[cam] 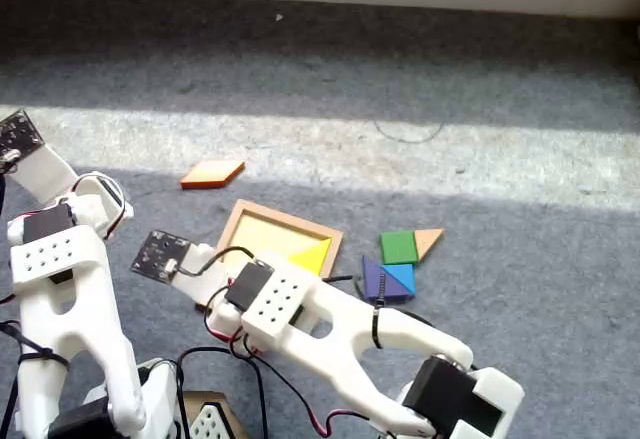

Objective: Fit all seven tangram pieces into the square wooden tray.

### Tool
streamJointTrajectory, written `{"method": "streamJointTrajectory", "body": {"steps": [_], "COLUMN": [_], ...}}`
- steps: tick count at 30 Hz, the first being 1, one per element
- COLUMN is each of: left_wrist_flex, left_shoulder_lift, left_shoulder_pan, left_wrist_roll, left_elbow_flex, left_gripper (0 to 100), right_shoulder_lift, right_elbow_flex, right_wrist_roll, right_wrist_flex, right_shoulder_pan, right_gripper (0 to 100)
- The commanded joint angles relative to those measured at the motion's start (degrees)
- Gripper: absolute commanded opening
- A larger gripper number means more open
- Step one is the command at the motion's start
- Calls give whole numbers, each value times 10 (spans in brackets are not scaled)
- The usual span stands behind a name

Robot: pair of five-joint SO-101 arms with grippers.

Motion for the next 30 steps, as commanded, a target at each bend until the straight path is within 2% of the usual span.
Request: {"method": "streamJointTrajectory", "body": {"steps": [1,6,13,24,30], "left_wrist_flex": [-10,-10,-10,-10,-10], "left_shoulder_lift": [-17,-17,-17,-17,-17], "left_shoulder_pan": [-2,-2,-2,-2,-2], "left_wrist_roll": [3,3,3,3,3], "left_elbow_flex": [-15,-15,-15,-15,-15], "left_gripper": [182,182,182,182,182], "right_shoulder_lift": [-26,-30,-31,-26,-25], "right_elbow_flex": [19,44,45,44,71], "right_wrist_roll": [58,104,153,161,161], "right_wrist_flex": [-11,-8,-8,-15,-106], "right_shoulder_pan": [20,22,78,80,81], "right_gripper": [108,108,108,108,108]}}
